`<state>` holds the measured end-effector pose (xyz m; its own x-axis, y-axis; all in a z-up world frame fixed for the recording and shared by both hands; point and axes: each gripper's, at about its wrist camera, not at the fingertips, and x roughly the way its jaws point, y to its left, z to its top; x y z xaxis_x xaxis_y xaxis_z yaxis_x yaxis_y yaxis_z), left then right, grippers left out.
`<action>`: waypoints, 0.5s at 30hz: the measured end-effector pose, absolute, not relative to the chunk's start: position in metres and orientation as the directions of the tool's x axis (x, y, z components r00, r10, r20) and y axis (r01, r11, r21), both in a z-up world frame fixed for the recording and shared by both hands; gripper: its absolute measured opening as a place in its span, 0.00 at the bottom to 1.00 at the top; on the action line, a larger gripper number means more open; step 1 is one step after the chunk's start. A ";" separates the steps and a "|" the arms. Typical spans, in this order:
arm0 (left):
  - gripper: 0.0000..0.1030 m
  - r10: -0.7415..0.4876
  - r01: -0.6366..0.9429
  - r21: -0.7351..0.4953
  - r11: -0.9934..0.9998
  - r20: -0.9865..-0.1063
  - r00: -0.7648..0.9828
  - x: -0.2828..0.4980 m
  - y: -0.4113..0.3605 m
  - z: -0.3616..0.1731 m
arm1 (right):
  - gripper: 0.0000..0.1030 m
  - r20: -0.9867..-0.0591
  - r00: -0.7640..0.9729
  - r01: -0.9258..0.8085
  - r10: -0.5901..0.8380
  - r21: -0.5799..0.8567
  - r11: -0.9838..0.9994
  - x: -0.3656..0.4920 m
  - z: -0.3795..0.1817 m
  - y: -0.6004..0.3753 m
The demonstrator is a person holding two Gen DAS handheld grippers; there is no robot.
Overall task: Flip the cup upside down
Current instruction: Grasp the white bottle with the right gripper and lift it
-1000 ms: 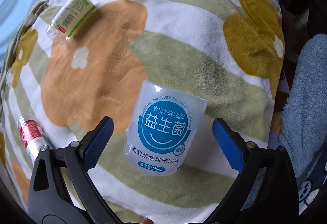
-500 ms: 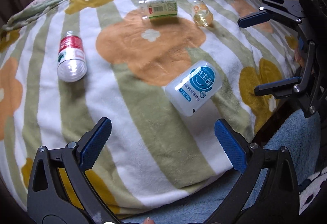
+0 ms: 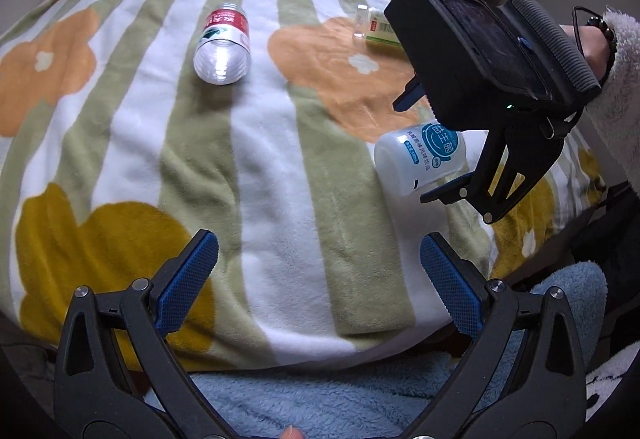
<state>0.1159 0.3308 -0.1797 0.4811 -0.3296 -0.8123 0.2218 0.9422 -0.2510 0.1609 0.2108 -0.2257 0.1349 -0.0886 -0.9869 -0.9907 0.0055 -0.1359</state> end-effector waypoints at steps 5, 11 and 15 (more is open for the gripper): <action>0.98 -0.352 0.232 -0.272 0.934 -0.806 0.475 0.119 0.330 -0.183 | 0.74 -0.973 0.113 -0.993 -0.204 -0.105 -0.050 0.156 -0.244 0.220; 0.98 -0.367 0.225 -0.293 0.929 -0.804 0.468 0.123 0.332 -0.188 | 0.58 -0.954 0.083 -0.996 -0.287 -0.075 -0.038 0.157 -0.259 0.217; 0.98 -0.376 0.219 -0.307 0.926 -0.802 0.464 0.125 0.333 -0.190 | 0.58 -0.962 0.056 -0.997 -0.269 -0.066 0.028 0.164 -0.257 0.215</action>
